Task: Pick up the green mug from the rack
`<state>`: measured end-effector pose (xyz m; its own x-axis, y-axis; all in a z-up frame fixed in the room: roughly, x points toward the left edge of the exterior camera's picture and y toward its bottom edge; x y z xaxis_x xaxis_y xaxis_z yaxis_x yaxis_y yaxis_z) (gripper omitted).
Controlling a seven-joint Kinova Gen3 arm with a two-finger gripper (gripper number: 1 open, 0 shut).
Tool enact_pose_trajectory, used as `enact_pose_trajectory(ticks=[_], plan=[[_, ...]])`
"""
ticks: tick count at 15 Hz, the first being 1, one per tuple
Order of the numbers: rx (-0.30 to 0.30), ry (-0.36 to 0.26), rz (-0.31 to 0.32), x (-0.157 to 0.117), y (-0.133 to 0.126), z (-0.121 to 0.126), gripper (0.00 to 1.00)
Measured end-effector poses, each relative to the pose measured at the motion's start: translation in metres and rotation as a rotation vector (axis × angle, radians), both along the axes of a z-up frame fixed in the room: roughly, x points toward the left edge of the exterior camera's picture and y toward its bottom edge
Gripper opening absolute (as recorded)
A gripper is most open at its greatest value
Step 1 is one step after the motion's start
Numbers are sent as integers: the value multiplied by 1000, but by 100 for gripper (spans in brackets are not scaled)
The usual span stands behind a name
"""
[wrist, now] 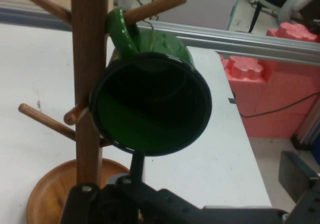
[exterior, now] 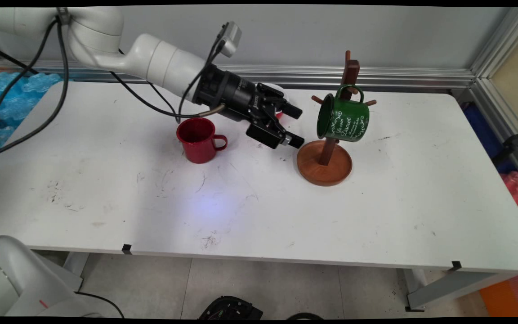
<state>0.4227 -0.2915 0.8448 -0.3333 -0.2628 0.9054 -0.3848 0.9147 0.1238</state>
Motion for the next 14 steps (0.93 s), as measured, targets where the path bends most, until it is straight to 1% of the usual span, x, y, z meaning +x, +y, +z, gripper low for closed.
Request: enact_pose_trajectory(ticks=[7, 14], plan=[[26, 12, 34, -16, -6, -7, 100], [31, 28, 56, -29, -12, -9, 100]])
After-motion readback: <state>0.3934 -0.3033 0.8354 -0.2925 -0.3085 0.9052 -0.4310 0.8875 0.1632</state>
